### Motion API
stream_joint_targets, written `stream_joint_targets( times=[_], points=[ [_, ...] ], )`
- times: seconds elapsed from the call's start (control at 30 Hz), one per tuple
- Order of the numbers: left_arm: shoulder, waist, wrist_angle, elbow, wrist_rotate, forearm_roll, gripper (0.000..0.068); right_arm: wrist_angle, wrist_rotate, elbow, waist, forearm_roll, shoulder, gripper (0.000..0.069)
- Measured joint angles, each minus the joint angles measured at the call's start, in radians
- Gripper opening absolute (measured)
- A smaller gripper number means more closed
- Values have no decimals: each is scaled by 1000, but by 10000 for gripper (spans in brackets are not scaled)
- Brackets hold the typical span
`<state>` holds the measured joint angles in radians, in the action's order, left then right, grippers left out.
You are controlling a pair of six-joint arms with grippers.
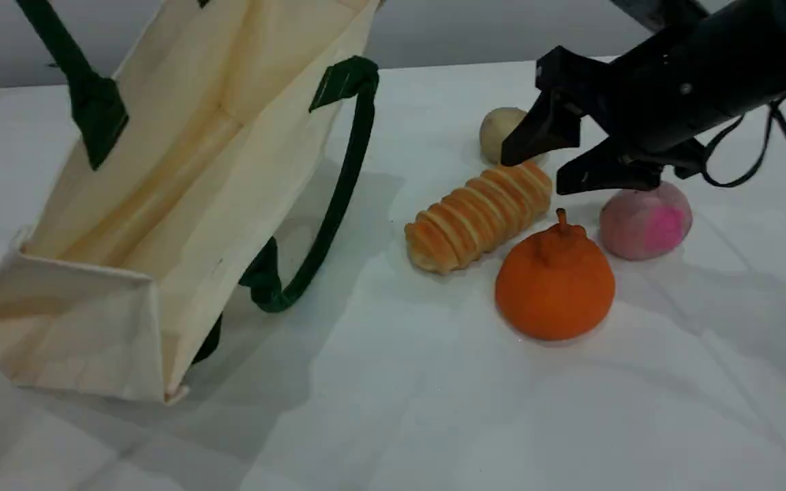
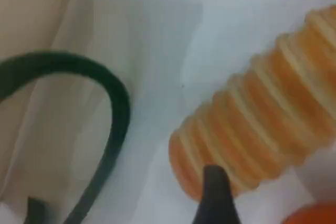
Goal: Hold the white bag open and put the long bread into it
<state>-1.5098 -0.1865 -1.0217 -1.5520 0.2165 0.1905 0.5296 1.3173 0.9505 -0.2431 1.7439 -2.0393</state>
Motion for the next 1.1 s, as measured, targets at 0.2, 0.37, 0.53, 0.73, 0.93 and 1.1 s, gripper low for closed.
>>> stream_joint_targets(
  times=[0.2, 0.37, 0.53, 0.73, 0.93, 1.1],
  points=[
    [29, 0, -7, -8, 2, 27, 76, 0, -74, 70, 0, 1, -68, 462],
    [47, 0, -3, -8, 2, 27, 76, -6, -98, 125, -37, 0, -119, 462],
    [48, 0, -2, -8, 3, 47, 76, -70, -166, 147, -57, 2, -153, 461],
    [48, 0, -2, -8, 13, 75, 76, -126, -170, 148, -57, 3, -166, 460],
    [48, 0, -1, -8, 15, 75, 76, -117, -192, 186, -57, 2, -195, 460],
    [48, 0, -1, -8, 15, 75, 76, -103, -192, 209, -59, 3, -228, 459]
  ],
)
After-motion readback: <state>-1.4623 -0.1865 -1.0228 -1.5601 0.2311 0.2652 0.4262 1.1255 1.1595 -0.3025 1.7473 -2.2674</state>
